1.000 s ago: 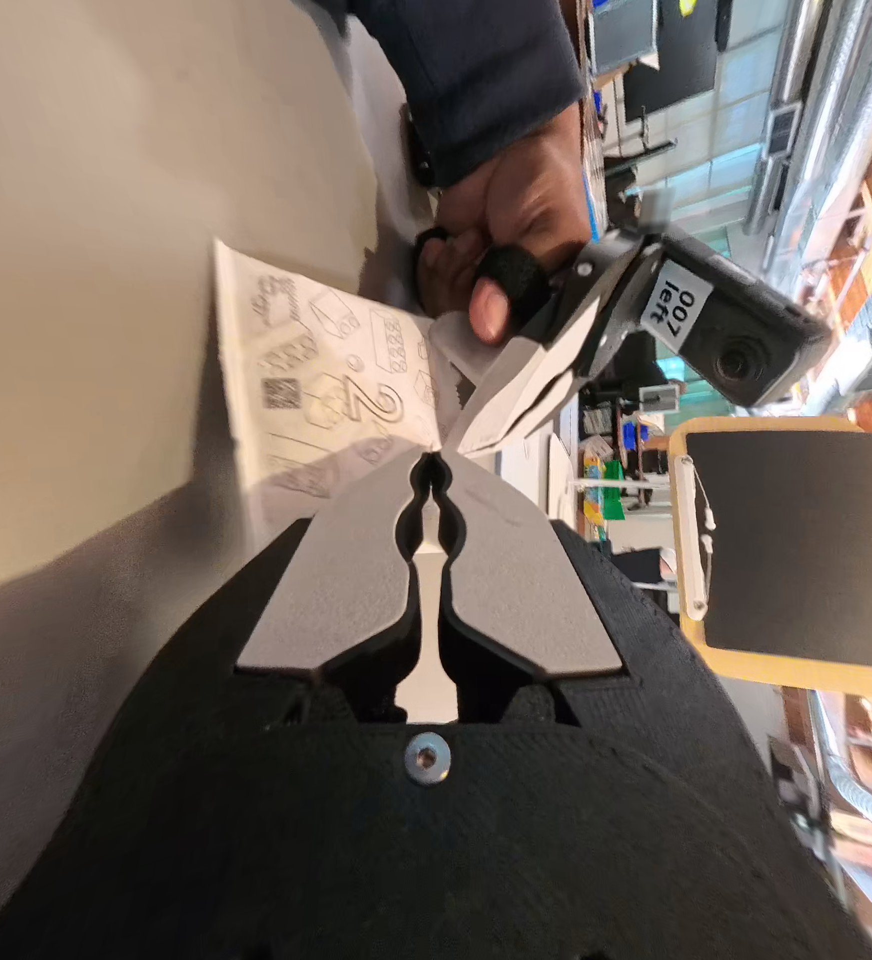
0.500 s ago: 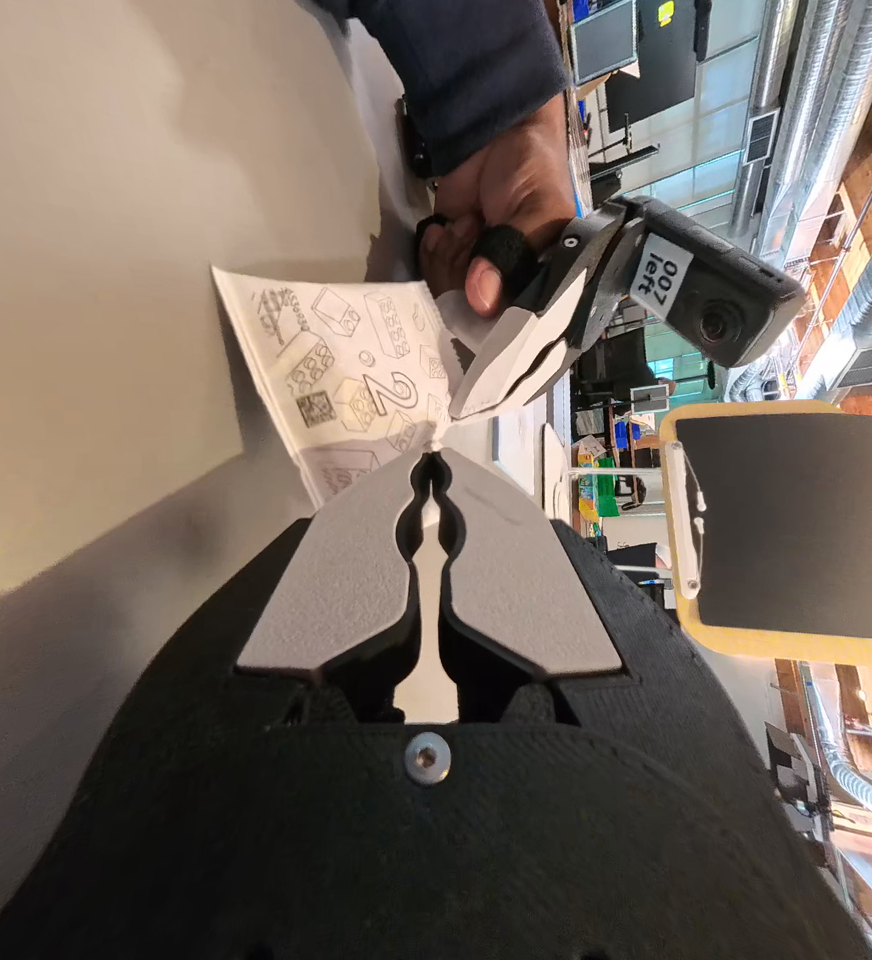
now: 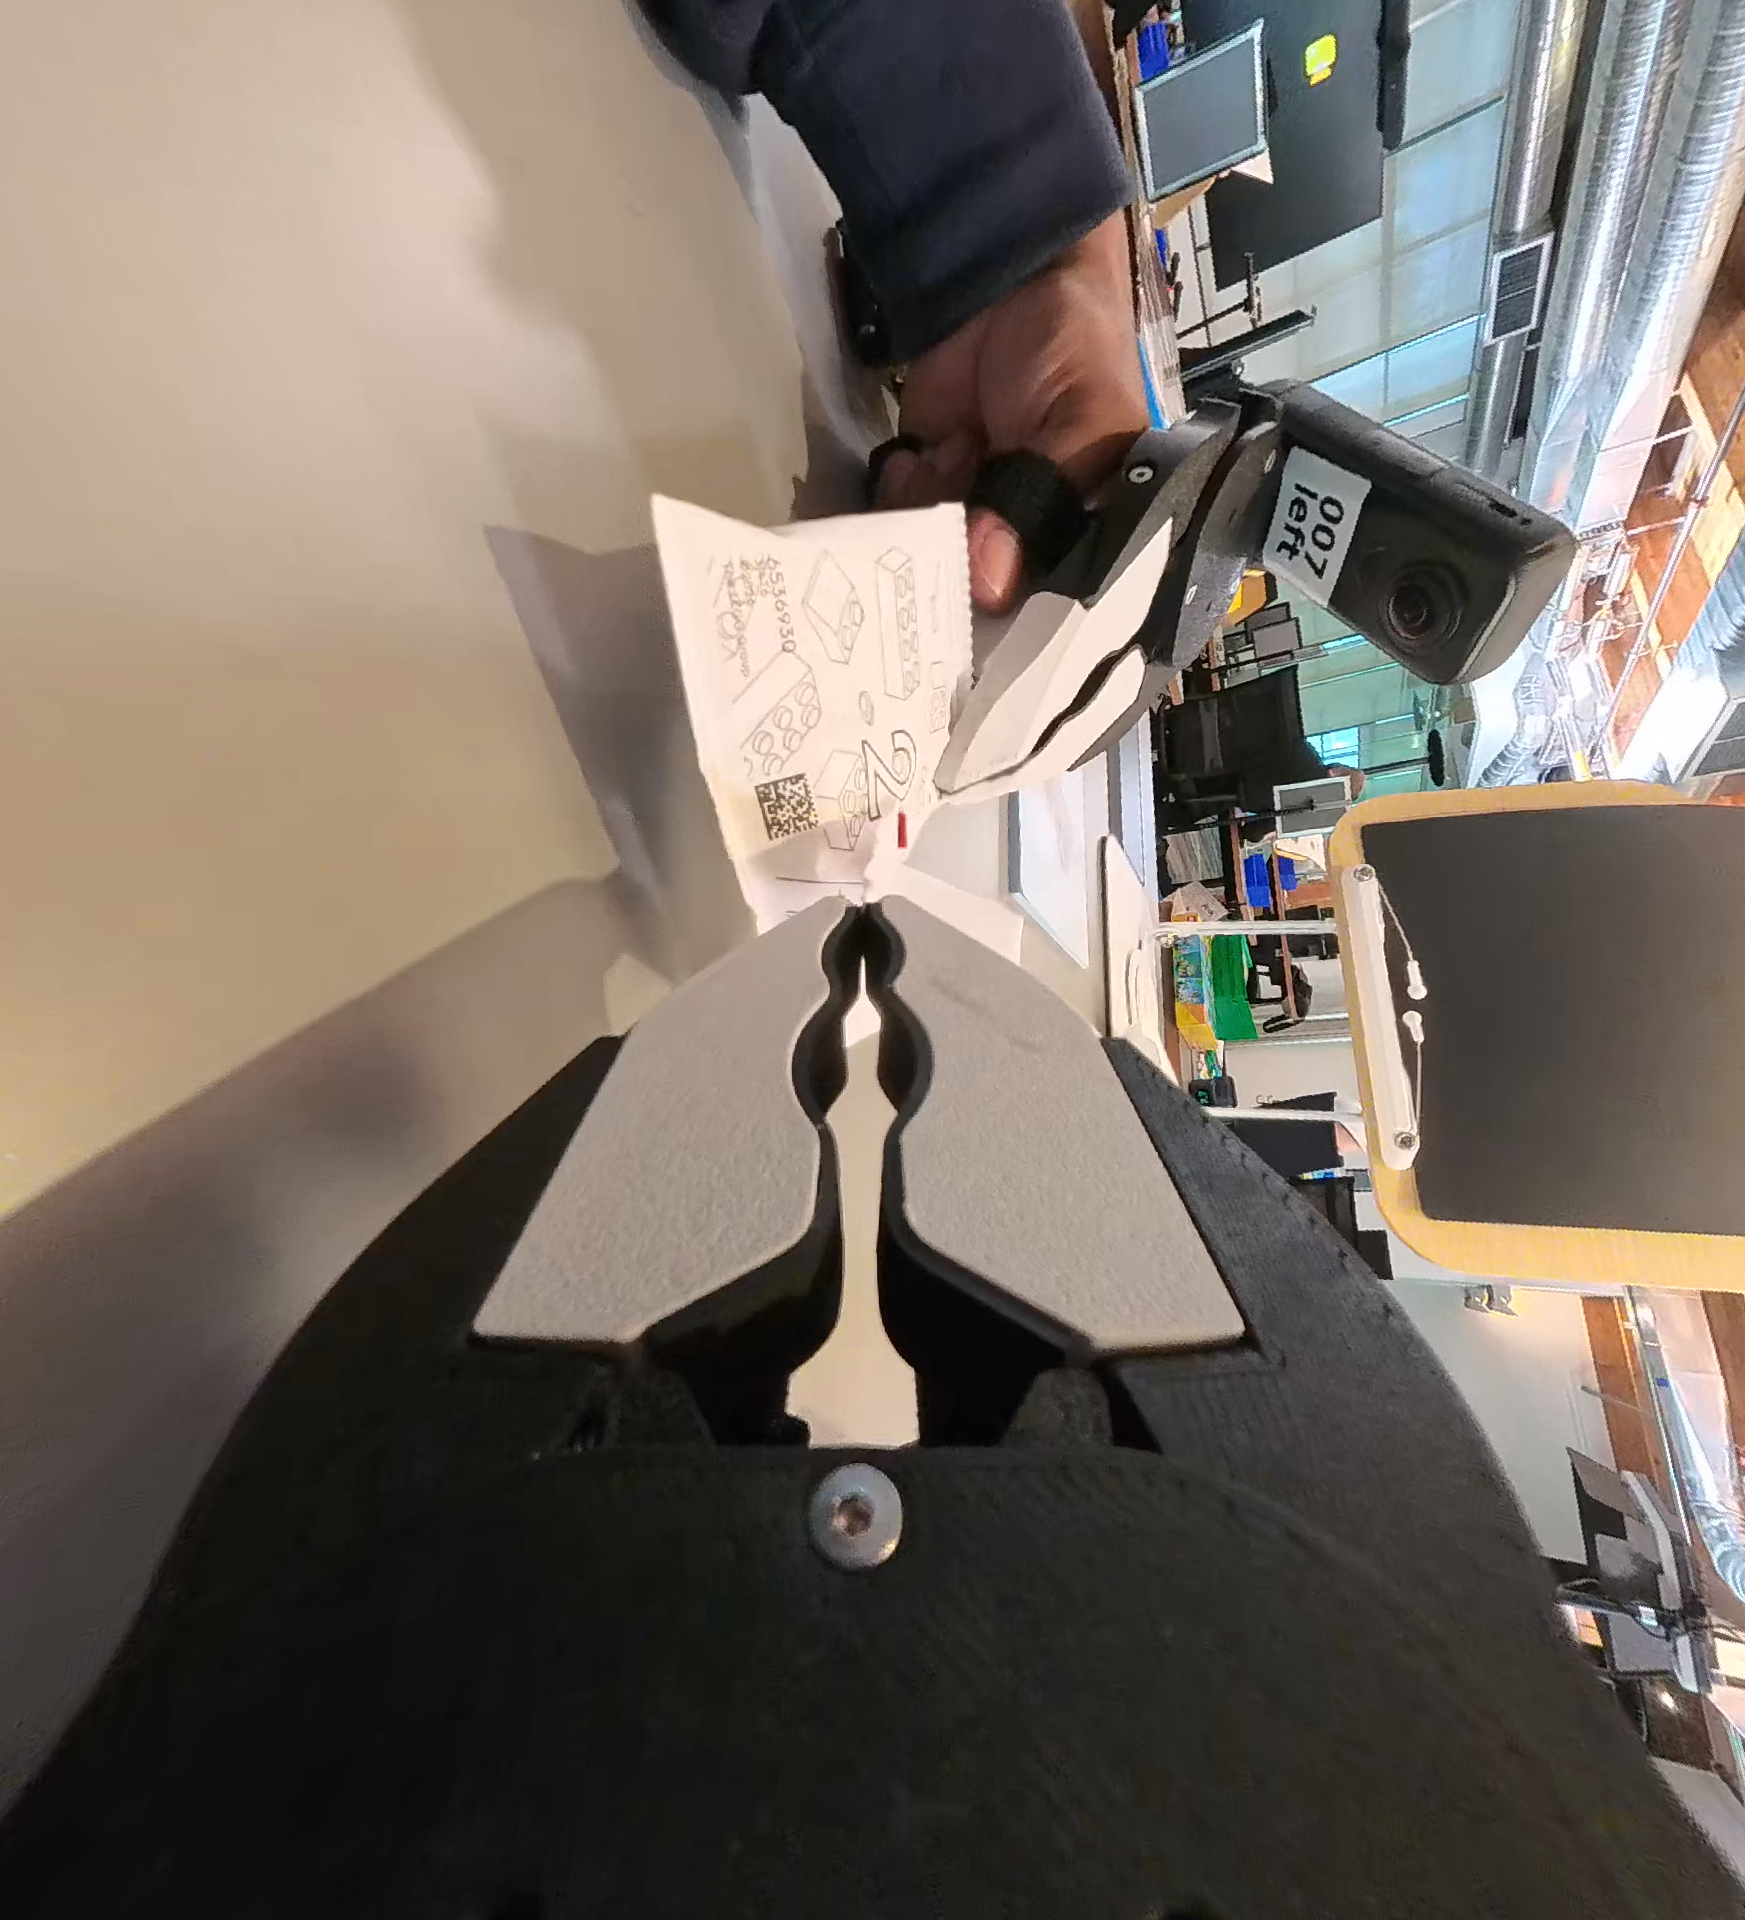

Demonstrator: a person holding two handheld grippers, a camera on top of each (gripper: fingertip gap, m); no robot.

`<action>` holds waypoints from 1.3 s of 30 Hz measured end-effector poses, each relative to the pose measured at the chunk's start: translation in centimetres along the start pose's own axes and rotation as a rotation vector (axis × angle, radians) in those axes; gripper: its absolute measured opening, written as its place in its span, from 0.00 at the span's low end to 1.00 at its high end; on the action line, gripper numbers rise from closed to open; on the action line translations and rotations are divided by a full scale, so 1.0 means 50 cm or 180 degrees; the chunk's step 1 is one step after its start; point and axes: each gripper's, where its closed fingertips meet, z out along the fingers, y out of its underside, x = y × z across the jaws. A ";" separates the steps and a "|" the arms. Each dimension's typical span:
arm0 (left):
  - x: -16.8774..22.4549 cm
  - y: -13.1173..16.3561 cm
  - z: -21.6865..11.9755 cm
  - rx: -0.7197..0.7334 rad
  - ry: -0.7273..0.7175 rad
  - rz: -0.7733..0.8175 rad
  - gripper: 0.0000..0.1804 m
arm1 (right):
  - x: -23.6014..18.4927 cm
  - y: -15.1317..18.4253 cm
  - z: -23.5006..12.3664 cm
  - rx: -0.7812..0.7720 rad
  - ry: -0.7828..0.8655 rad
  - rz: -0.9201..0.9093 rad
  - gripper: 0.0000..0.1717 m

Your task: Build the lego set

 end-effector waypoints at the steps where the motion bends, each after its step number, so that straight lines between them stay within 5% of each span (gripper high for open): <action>1: -0.001 0.002 0.002 -0.0027 -0.0009 -0.0002 0.00 | -0.003 0.000 -0.001 -0.0006 -0.0015 -0.0018 0.00; 27: -0.015 0.033 0.021 -0.0445 -0.0358 0.0208 0.00 | -0.072 0.004 -0.054 0.0065 -0.0484 0.0077 0.00; 39: -0.011 -0.048 0.020 0.0145 -0.0381 0.0325 0.00 | -0.036 0.016 -0.078 -0.0370 -0.0018 0.0293 0.00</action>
